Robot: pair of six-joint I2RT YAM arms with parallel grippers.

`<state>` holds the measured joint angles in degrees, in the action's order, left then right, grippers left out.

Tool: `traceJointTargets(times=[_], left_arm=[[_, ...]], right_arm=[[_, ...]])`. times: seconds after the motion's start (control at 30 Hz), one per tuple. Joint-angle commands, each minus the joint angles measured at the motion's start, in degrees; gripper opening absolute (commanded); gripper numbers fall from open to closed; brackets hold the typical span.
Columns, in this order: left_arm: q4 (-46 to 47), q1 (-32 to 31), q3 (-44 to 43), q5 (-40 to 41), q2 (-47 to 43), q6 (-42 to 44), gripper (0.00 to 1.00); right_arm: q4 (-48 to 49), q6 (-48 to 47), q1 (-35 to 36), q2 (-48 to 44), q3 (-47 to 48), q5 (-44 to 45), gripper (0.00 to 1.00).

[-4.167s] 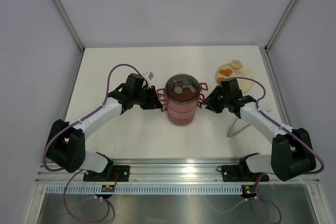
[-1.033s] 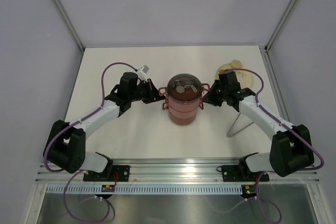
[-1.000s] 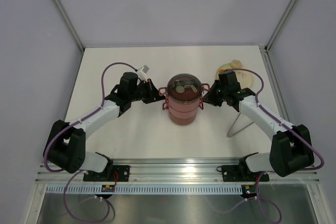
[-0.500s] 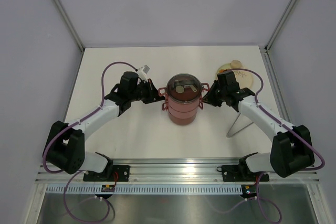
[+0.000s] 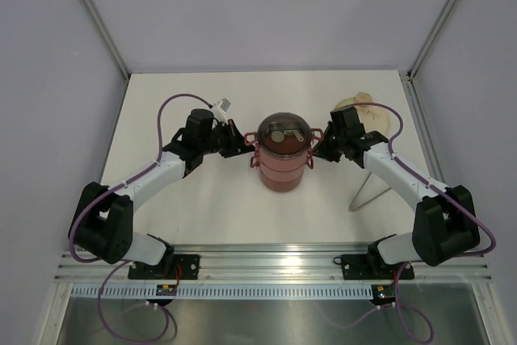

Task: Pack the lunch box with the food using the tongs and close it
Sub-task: Close the fastener on the packing box.

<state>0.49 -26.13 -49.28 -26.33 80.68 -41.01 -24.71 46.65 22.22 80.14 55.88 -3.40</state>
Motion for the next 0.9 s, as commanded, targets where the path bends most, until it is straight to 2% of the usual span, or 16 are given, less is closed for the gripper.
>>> traceJointTargets(times=[0.0,0.63,0.87], left_arm=[[4.69,-3.84,-1.52,-6.37,2.99,-2.31,0.0],[4.79,-4.9,-1.79,-5.84,3.51,-2.76,0.0],[-0.4,-4.28,-4.25,-2.51,2.37,1.55,0.0]], right_arm=[[5.81,2.39,5.2,1.16,3.98,-7.68,0.21],[5.03,2.3,6.88,2.92,6.35,-6.45,0.21],[-1.83,-0.68,6.09,-0.41,7.23,1.19,0.24]])
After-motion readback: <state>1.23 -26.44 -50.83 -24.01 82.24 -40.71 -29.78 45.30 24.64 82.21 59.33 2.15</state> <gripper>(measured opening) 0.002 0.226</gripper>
